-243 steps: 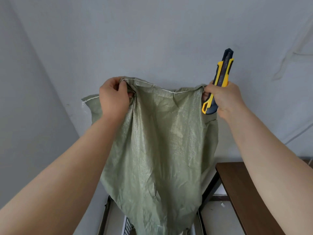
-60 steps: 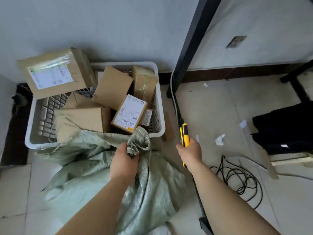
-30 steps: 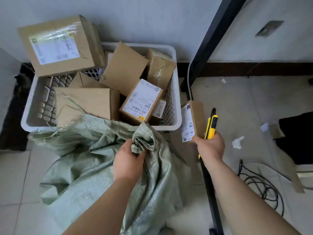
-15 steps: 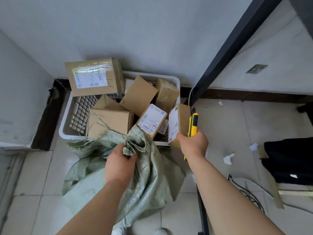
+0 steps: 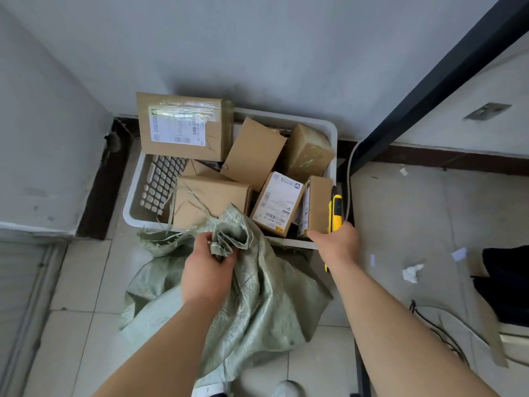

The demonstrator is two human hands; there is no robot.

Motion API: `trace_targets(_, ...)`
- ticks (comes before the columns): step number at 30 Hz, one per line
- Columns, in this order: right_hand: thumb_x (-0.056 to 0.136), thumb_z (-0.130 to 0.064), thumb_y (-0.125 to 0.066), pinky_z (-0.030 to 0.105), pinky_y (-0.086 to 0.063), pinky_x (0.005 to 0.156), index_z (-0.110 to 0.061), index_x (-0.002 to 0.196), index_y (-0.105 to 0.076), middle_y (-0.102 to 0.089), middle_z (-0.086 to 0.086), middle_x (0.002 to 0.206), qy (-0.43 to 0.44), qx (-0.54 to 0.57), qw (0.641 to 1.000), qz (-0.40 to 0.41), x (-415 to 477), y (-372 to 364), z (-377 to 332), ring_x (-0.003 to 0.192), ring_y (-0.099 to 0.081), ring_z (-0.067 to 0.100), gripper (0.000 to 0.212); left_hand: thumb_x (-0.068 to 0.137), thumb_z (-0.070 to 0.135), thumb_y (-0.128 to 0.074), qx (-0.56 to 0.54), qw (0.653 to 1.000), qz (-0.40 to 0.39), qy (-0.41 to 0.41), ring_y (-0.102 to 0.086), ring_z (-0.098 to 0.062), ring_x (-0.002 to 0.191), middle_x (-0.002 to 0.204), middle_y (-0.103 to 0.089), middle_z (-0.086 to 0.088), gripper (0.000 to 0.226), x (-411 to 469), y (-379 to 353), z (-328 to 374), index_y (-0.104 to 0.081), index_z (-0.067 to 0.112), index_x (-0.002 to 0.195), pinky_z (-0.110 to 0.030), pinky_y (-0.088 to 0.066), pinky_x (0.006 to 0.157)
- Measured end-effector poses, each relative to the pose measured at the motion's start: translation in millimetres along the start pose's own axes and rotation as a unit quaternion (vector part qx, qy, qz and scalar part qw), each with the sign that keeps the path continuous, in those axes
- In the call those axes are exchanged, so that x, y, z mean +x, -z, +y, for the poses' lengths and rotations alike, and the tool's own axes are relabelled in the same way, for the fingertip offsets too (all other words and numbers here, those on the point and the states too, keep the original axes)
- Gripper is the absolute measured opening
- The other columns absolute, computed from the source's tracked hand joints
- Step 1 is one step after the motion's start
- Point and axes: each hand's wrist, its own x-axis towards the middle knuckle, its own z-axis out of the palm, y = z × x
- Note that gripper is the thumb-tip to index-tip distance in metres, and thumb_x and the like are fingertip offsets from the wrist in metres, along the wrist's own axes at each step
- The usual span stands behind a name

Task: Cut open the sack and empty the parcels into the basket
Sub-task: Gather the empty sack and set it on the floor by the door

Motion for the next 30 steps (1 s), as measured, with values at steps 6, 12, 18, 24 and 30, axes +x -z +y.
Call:
trace_targets(6, 0.073, -0.022, -0.078, 0.022, -0.035, 0.045, -0.007, 0.09, -0.056, -0.061, 0.01, 0.089, 0.053, 0.017, 0.998, -0.007, -14, -3, -11, 0.067, -0.056, 0.021, 0.031, 0.085, 0.031, -0.065, 0.0, 0.999, 0.024, 0.025, -0.062, -0.024, 0.086, 0.108, -0.065, -0.004, 0.057, 10, 15, -6, -0.036, 0.021, 0.134, -0.032, -0.046, 0.068)
trace_targets(12, 0.068, -0.017, -0.078, 0.03, -0.043, 0.059, 0.0, 0.088, -0.06, -0.062, 0.016, 0.08, 0.095, 0.055, 0.984, -0.141, -50, -32, -39, 0.071, -0.059, 0.033, 0.032, 0.084, 0.031, -0.066, 0.066, 0.994, 0.053, 0.065, -0.054, -0.037, 0.114, 0.147, -0.031, -0.009, 0.072, 37, 44, -18, -0.027, 0.018, 0.144, -0.047, -0.047, 0.088)
trace_targets(18, 0.073, -0.017, -0.076, 0.027, -0.041, 0.054, -0.011, 0.093, -0.057, -0.057, 0.005, 0.079, 0.128, 0.015, 0.977, -0.168, -69, -76, -44, 0.069, -0.055, 0.022, 0.029, 0.085, 0.033, -0.065, 0.117, 0.99, -0.043, 0.063, -0.046, -0.032, 0.124, 0.147, -0.035, -0.012, 0.057, 66, 48, -40, -0.046, 0.01, 0.135, -0.04, -0.039, 0.101)
trace_targets(24, 0.076, -0.014, -0.073, 0.027, -0.039, 0.05, -0.015, 0.08, -0.053, -0.056, 0.0, 0.07, 0.112, 0.001, 0.986, -0.122, -73, -92, -44, 0.06, -0.052, 0.018, 0.021, 0.09, 0.027, -0.057, 0.098, 0.991, -0.07, 0.053, -0.054, -0.025, 0.084, 0.11, -0.064, -0.009, 0.029, 71, 50, -53, -0.059, 0.012, 0.115, -0.033, -0.042, 0.073)
trace_targets(30, 0.072, -0.01, -0.073, 0.025, -0.04, 0.052, -0.016, 0.075, -0.056, -0.069, 0.006, 0.078, 0.108, 0.063, 0.984, -0.123, -100, -73, -62, 0.063, -0.058, 0.018, 0.018, 0.087, 0.019, -0.06, 0.047, 0.997, -0.028, 0.057, -0.055, -0.029, 0.085, 0.092, -0.057, -0.005, 0.028, 53, 81, -46, -0.052, 0.009, 0.112, -0.034, -0.042, 0.073)
